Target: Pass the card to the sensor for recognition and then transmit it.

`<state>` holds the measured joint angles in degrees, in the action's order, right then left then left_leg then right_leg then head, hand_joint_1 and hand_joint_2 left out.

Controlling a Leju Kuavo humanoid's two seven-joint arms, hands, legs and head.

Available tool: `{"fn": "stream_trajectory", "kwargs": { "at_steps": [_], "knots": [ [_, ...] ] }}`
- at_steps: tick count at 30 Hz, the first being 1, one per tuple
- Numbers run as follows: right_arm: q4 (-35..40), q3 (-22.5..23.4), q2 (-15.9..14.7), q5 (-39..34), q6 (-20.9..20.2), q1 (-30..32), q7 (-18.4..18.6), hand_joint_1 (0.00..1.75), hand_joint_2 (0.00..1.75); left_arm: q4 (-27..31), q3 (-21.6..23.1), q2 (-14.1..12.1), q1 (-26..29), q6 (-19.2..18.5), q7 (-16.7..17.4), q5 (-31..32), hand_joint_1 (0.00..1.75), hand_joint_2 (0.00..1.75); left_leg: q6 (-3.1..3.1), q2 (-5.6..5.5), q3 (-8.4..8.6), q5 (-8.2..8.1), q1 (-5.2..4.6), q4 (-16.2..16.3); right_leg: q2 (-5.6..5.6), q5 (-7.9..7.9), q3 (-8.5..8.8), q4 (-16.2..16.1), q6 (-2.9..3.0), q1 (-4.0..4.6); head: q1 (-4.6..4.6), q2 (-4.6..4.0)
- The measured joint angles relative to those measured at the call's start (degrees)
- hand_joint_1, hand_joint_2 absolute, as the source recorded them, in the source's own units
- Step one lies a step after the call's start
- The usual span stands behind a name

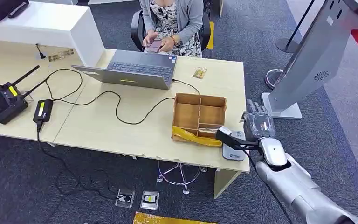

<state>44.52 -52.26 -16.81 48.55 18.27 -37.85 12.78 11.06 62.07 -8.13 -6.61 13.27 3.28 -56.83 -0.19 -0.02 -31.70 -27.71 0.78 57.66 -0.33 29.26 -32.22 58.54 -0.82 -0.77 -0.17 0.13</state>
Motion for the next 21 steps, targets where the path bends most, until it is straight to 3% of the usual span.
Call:
{"fn": "stream_trajectory", "kwargs": {
  "at_steps": [11,21],
  "knots": [
    [7.3,-1.9,-3.28,-3.04,2.45,5.29,1.44,1.75,1.75,0.0,-0.83,0.31,0.02,0.37,0.72,-0.02,0.0,1.75,0.0,0.0,0.0,-0.01,0.0,-0.01,0.02,0.0,0.0,-0.01,0.0,0.0,0.0,0.0],
    [9.84,-3.78,-3.76,-4.31,2.93,6.52,0.39,1.75,1.75,0.0,-0.9,0.61,0.01,0.77,1.27,-0.46,0.0,1.75,0.0,0.01,-0.01,-0.01,0.0,-0.01,0.01,0.0,0.01,0.0,0.0,0.0,0.0,0.0]
  ]
}}
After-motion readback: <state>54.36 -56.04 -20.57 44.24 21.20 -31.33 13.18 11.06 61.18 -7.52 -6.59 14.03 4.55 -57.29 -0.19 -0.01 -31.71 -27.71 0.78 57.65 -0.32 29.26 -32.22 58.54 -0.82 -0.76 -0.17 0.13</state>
